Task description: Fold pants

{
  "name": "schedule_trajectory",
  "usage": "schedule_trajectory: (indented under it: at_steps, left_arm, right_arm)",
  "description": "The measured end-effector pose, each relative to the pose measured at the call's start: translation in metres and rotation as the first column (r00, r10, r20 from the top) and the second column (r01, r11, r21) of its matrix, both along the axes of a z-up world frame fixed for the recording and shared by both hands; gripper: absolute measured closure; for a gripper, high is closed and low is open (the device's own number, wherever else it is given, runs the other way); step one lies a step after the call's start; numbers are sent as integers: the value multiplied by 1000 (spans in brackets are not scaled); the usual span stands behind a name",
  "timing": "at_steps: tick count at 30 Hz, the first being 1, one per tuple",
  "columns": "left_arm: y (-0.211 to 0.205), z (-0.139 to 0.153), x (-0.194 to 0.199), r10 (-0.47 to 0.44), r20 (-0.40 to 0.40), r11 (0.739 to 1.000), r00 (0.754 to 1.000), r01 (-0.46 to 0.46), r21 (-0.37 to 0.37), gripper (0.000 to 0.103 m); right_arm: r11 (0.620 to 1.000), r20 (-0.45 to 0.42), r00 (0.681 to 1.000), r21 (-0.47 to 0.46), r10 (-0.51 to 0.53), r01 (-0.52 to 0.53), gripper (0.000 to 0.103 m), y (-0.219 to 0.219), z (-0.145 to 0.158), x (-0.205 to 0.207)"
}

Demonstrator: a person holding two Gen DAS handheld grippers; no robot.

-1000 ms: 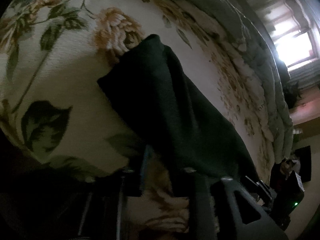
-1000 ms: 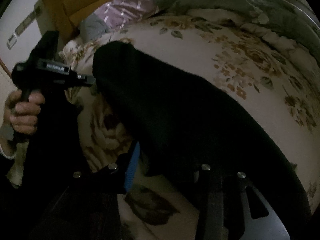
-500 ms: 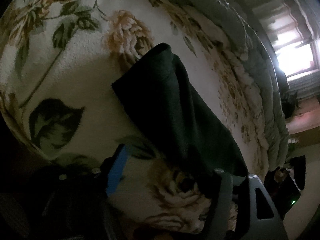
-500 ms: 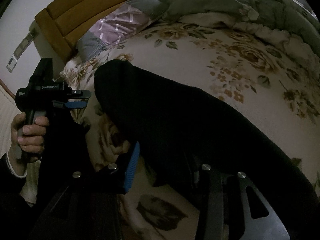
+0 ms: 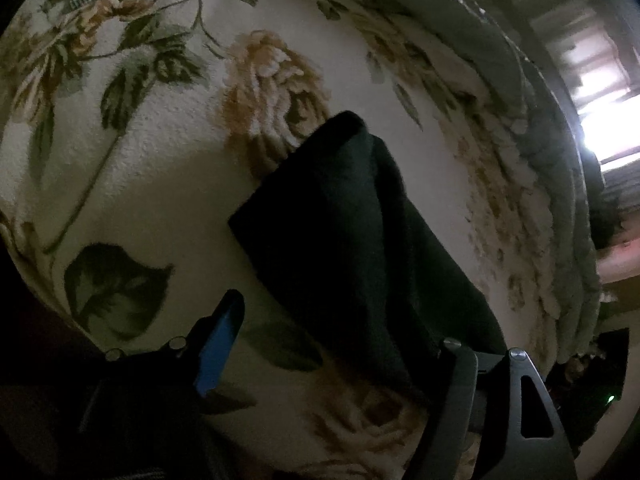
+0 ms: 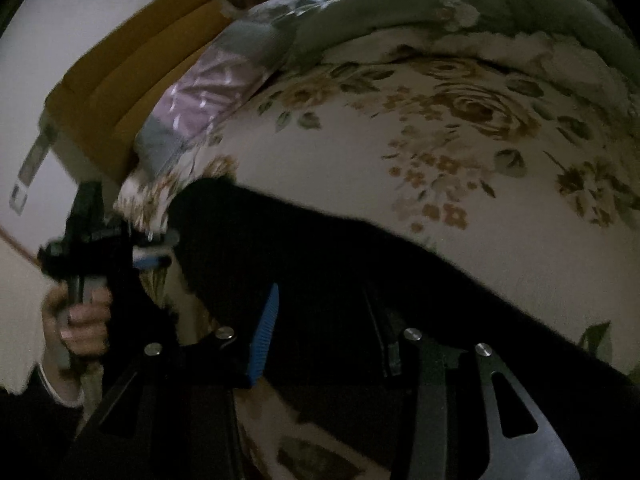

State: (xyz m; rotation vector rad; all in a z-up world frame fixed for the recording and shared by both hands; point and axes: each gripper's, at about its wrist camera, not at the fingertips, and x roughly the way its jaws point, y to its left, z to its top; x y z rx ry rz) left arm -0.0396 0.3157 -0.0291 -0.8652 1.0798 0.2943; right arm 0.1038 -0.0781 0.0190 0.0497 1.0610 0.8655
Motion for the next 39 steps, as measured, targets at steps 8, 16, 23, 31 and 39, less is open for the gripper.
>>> schedule_trajectory:
  at_steps: [8,16,23,31,39]
  left_arm:
    - [9,-12,5,20,1,1000,1000,-20,-3,29]
    - [12,-14,19,-8,25,999,1000,8,33,42]
    - [8,-25,20,-30,23,997,999,28,66,57]
    - [1,-26,24,-37,51,994,998,32,109,73]
    - [-9,20,4,-70,209,990,975,42,135,86]
  right_arm:
    - [998,-19,998,0,-55,55,60,11,-5,46]
    - [998,-42,999,-69,12,-15,60,53,-32,81]
    - [960,-89,985,-223,151,-168,60,85,-70,81]
    - [933,-80,966,-253,244,-257,79,90,-71,65]
    - [944,158,967,-297,198,-145,92,86,-20,48]
